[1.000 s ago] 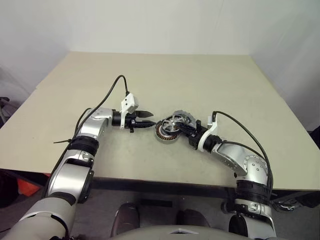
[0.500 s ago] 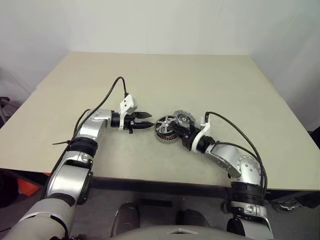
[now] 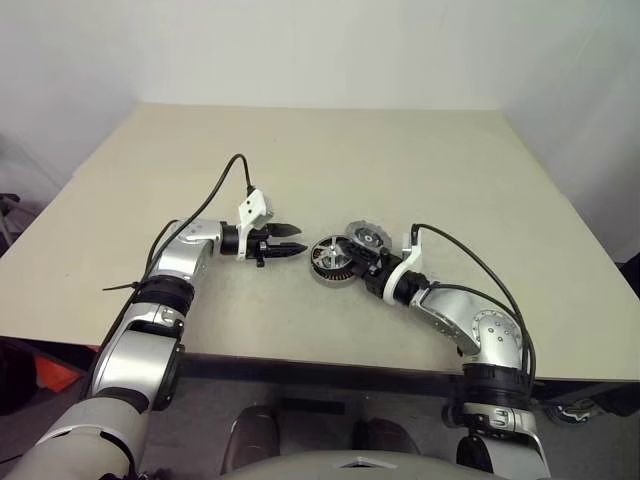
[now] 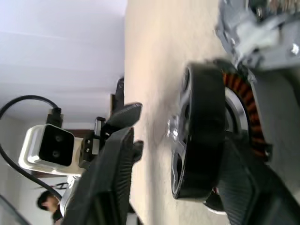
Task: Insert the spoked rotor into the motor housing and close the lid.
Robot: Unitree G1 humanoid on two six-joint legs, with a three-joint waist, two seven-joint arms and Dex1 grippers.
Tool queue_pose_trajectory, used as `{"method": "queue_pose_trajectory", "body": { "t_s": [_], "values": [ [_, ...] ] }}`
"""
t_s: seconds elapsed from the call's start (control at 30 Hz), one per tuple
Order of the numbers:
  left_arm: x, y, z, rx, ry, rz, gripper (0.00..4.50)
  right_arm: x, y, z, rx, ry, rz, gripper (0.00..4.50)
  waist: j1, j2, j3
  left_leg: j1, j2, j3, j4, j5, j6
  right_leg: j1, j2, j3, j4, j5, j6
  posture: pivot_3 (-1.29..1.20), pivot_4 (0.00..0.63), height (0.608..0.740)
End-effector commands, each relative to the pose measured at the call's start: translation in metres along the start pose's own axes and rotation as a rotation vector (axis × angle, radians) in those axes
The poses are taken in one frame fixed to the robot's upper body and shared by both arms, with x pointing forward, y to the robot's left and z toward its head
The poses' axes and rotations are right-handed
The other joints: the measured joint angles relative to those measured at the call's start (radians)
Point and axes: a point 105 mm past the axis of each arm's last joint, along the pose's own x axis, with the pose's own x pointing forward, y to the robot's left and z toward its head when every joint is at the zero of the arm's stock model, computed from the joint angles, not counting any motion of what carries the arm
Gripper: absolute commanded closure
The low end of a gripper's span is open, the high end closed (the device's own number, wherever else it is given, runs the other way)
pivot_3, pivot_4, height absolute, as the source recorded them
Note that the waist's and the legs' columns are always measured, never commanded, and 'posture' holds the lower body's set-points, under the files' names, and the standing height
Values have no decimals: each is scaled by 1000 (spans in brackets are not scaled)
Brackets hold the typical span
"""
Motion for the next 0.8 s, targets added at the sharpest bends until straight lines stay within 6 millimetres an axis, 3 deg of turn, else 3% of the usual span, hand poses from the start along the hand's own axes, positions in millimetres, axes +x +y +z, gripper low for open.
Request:
{"method": "queue_pose_trajectory", "body": {
  "t_s": [0.03, 0.33, 0.63, 0.8],
  "values": [
    [-3, 4, 11, 49, -14, 12, 2198, -10, 23, 12, -98, -57, 74, 2196, 0, 0, 0, 0, 0, 0, 0, 0, 0, 0, 0, 0, 0, 0, 0, 0, 0, 740],
    [-1, 5, 12, 49, -16, 8, 2198, -35, 26, 19, -233, -59, 65, 2196, 4, 0, 0, -1, 0, 0, 0, 0, 0, 0, 0, 0, 0, 0, 0, 0, 0, 740],
    [4, 0, 15, 41, -21, -34, 2198, -37, 20, 17, -337, -15, 31, 2196, 6, 0, 0, 0, 0, 0, 0, 0, 0, 0, 0, 0, 0, 0, 0, 0, 0, 740],
    [5, -4, 16, 28, -22, -65, 2198, -47, 19, 9, -511, 45, 32, 2196, 9, 0, 0, -1, 0, 0, 0, 0, 0, 0, 0, 0, 0, 0, 0, 0, 0, 740]
  ]
}}
